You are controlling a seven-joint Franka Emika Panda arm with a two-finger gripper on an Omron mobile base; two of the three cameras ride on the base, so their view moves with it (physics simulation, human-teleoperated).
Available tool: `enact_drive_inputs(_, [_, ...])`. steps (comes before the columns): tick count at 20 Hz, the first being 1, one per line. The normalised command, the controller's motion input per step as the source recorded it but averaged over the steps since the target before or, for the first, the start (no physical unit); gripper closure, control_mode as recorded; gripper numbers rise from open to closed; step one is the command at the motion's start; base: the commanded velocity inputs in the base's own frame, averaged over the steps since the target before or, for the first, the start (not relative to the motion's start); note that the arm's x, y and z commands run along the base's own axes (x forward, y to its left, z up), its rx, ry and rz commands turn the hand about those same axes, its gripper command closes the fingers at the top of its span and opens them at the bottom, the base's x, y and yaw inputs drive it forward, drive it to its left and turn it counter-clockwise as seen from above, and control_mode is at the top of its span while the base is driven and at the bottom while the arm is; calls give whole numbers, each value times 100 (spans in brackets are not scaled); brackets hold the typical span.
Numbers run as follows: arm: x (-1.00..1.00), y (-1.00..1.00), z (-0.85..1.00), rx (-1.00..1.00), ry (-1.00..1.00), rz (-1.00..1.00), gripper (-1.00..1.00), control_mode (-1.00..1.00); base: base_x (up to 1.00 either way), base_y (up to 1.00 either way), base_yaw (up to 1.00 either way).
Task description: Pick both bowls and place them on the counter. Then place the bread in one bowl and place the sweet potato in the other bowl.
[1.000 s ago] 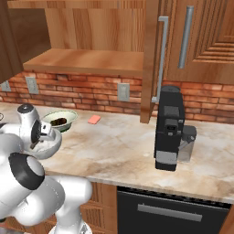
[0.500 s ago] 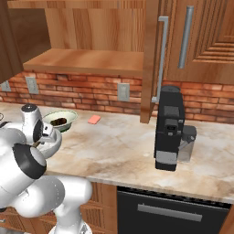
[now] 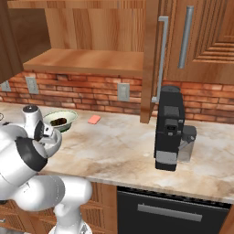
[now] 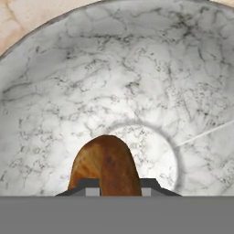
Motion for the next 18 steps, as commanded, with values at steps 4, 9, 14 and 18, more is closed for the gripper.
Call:
enact_drive_inputs(4, [7, 4, -10, -2, 1, 0, 100, -100, 0, 0, 0])
enact_drive_inputs(9, [9, 5, -8, -3, 1, 0, 100, -100, 0, 0, 0])
enact_drive_inputs(14, [10, 4, -6, -3, 2, 0, 100, -100, 0, 0, 0])
enact_drive_inputs(18, [6, 2, -3, -2, 1, 0, 100, -100, 0, 0, 0])
